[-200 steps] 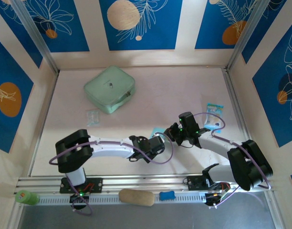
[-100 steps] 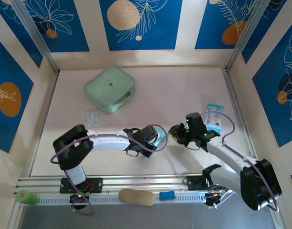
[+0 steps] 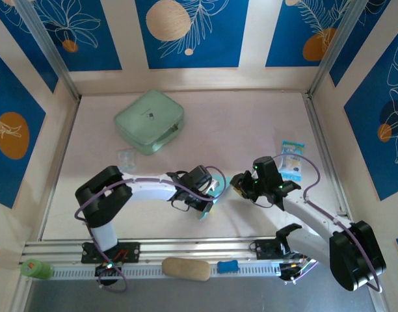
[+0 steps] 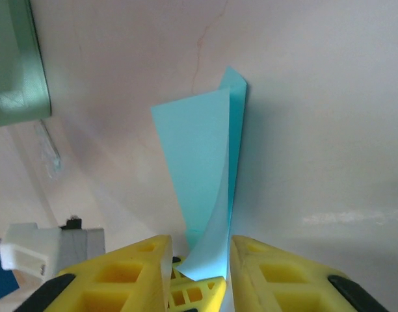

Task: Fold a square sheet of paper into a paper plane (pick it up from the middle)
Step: Fold the wing for the fifth time at the center of the table.

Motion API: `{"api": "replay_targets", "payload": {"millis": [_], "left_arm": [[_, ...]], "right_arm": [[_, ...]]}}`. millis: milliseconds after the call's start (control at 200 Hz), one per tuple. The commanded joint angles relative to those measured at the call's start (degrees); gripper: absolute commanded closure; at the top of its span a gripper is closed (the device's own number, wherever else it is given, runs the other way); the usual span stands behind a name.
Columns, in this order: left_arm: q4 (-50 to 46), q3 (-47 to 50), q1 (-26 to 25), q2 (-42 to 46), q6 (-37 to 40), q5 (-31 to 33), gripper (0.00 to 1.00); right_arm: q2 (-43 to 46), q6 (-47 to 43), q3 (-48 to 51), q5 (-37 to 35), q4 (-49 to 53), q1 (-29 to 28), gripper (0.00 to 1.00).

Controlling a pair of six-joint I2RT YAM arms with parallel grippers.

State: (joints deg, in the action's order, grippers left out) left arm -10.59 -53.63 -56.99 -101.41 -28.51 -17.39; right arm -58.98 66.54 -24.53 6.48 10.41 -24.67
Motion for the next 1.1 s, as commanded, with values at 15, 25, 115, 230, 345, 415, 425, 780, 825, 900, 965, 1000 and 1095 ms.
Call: {"api": "replay_targets", "payload": {"millis": [15,25,115,230,345,415,425,780,825,900,965,1000,1095], "left_arm": [[1.19,0.87,1.04,-1.73,-1.69,-3.92,1.00],[1.30,0.89,1.12,-1.77,-1.78,-4.18,1.00],[2.49,1.41,1.94,-2.25,-2.50,-6.12,1.00],[4.66,2.35,3.14,-2.70,-3.80,-8.63,1.00],[7.88,3.96,4.23,-2.83,-5.48,-11.29,1.00],[9.83,4.86,4.76,-2.92,-6.44,-12.67,1.00],[10.07,4.96,4.82,-2.92,-6.59,-12.96,1.00],[19.58,9.38,7.27,-3.10,-12.05,-18.23,1.00],[20.73,9.88,7.45,-3.01,-12.63,-18.66,1.00],[21.89,10.51,7.83,-2.68,-13.47,-18.97,1.00],[22.83,11.09,8.16,-2.41,-14.19,-19.49,1.00],[24.22,11.70,8.45,-2.19,-15.24,-19.85,1.00],[27.37,12.95,9.15,-2.00,-17.54,-20.76,1.00]], "right_arm": [[-1.49,-3.20,1.49,2.54,-4.61,-1.82,0.77],[-1.66,-3.29,1.61,2.65,-4.90,-1.97,0.78],[-2.94,-3.98,2.25,2.93,-6.96,-3.26,0.82],[-4.74,-5.42,2.56,2.58,-9.46,-5.30,0.87],[-7.02,-6.69,2.06,2.31,-11.61,-6.96,0.89],[-8.37,-7.79,1.54,0.89,-13.24,-8.59,0.90],[-8.66,-7.93,1.45,0.72,-13.36,-8.81,0.90],[-16.95,-9.92,-1.01,4.85,-18.54,-9.46,0.93],[-17.53,-9.89,-1.21,4.88,-18.88,-9.28,0.93],[-18.41,-9.91,-1.22,5.76,-19.75,-8.54,0.93],[-18.80,-10.00,-1.22,6.45,-20.30,-7.88,0.93],[-18.88,-10.03,-1.15,6.58,-20.39,-7.55,0.92],[-18.63,-10.21,-0.70,7.09,-21.18,-6.74,0.93]]}}
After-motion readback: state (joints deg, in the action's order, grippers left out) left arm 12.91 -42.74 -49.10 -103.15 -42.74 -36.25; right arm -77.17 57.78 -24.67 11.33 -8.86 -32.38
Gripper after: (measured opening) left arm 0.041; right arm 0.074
